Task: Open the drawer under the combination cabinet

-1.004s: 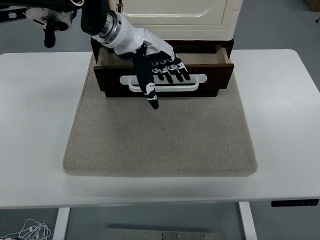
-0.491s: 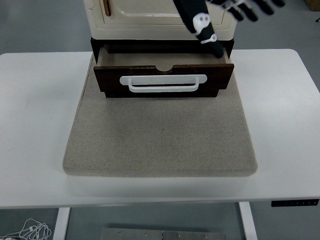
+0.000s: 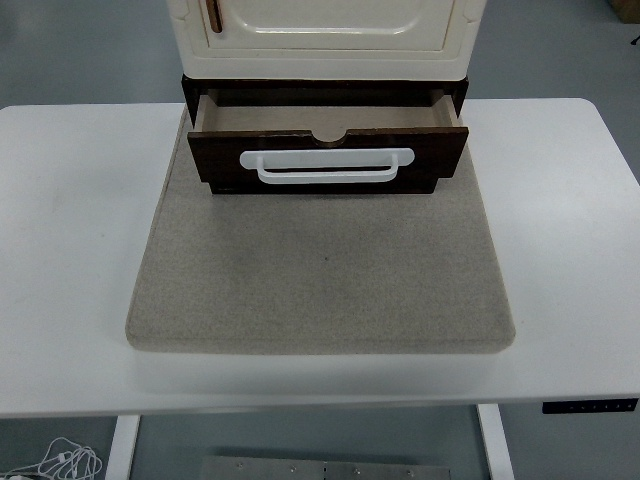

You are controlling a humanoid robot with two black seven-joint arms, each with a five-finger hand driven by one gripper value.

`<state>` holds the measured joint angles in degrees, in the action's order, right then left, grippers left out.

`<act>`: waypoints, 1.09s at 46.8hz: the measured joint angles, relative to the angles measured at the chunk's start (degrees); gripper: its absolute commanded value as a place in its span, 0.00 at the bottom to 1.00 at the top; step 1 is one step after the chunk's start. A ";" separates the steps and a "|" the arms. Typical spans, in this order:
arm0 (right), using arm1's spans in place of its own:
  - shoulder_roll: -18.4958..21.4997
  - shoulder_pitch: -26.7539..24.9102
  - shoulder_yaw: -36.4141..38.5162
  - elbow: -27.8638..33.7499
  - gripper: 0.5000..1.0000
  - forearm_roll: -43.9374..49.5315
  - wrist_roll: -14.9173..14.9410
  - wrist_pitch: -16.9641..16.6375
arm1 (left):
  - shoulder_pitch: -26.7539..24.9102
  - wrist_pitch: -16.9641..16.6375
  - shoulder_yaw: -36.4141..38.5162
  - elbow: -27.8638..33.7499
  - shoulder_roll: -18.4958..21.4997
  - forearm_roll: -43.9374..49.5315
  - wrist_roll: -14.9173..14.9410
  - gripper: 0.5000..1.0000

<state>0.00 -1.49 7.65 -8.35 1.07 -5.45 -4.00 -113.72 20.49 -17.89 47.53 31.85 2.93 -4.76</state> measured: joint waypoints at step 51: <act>0.00 -0.02 0.00 0.00 0.85 -0.01 0.01 -0.03 | 39.75 -10.49 -20.63 -33.71 -9.19 9.13 7.13 1.00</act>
<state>0.00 -1.50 7.65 -8.35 1.06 -5.45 -4.02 -73.97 9.99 -38.52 13.81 22.66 12.06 2.37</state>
